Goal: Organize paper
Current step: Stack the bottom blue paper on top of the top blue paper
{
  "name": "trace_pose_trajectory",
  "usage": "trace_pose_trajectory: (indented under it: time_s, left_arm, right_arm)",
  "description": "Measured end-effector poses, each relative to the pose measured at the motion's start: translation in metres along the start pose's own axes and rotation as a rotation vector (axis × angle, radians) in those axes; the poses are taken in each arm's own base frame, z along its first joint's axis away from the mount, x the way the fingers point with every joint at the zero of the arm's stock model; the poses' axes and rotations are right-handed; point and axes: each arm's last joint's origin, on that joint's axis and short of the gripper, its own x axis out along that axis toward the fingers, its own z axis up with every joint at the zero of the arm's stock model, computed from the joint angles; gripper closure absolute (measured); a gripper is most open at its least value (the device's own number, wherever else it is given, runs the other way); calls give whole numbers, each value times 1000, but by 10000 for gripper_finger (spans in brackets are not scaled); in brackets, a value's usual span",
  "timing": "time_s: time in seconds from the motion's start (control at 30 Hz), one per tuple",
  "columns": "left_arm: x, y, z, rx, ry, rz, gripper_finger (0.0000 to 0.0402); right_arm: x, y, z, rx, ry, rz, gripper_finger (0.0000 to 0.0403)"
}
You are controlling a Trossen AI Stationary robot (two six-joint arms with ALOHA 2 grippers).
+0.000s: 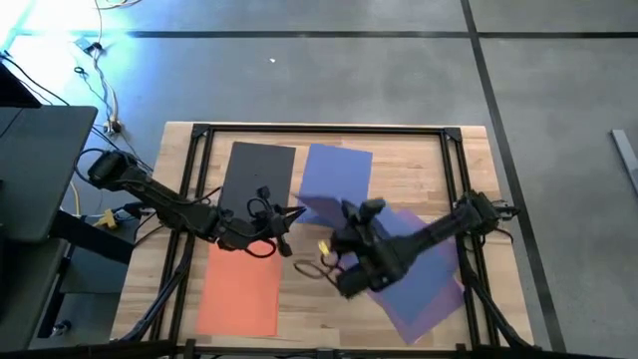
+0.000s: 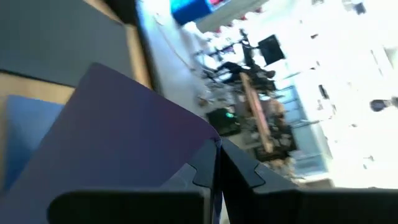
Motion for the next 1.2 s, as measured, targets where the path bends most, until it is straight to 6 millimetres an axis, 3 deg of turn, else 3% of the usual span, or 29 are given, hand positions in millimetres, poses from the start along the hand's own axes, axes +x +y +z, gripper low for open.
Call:
trace_pose_trajectory:
  time_s: [0.23,0.57,0.93,1.07,1.2]
  left_arm:
    - [0,0,0,0,-1,0,402]
    - [-7,-2,1,54,20,88,402]
    - [-23,-8,2,152,53,219,402]
    - [-29,-8,3,149,71,292,402]
    - [-38,-7,6,140,67,314,402]
  right_arm:
    - [33,-35,11,-93,26,-193,403]
    - [80,-53,4,-228,156,-271,403]
    - [170,-116,-39,-344,476,-323,403]
    - [176,-116,-41,-241,480,-307,403]
    - [173,-91,-32,-68,453,-135,403]
